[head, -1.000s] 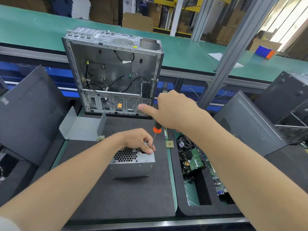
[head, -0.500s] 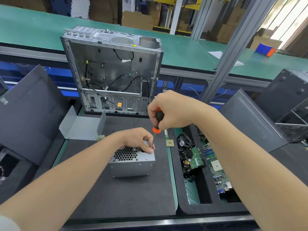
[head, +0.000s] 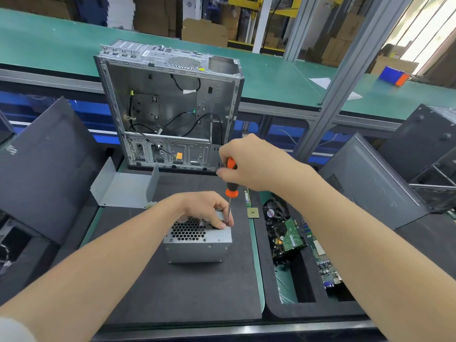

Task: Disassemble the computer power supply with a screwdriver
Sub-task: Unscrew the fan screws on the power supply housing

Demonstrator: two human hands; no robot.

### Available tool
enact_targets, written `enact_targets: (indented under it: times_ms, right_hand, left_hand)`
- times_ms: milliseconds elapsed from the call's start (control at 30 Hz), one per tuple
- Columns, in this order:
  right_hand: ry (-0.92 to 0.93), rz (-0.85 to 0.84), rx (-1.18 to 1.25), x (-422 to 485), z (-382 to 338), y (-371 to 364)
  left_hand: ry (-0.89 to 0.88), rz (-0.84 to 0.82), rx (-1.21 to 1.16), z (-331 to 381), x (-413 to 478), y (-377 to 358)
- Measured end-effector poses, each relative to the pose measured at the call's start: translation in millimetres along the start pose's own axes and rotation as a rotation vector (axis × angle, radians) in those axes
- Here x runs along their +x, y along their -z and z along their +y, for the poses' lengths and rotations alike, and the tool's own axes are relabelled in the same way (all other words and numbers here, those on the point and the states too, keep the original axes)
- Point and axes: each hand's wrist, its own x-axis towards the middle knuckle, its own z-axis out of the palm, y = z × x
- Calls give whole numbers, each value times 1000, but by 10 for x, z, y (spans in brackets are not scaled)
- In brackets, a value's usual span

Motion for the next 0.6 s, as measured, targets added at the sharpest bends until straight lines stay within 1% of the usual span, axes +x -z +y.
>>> enact_targets:
  times_ms: [133,200,300,367,400,467,500,567,600]
  right_hand:
    - [120,-88,114,-78,61,94]
    - [149,-136,127,-109,69,125]
    - [190,-158,123,-138,52,118]
    - [189,-124,73,-151,42,86]
    - [169,-69,-7,-153,32,57]
    - [67,59,-224,-145,-21,-9]
    - [9,98,-260,-136,-65,-34]
    - [-41,110,-200,-108,-127,-82]
    - [-37,99,-157,-89,-131,-98]
  left_hand:
    - [-20,-28,22,8,-2,11]
    - [-30,-26,27,-3,6,10]
    - [-37,-19,36,-22,11,-2]
    - [-36,19,32,-44,25,-21]
    - [-32,38,31,-49,28,-31]
    - [-24,43,36,-44,32,-40]
    - [-23,35,40,-39,34,-36]
    - [-24,18,50,-21,27,-29]
    - [-26,9,45,-12,15,-29]
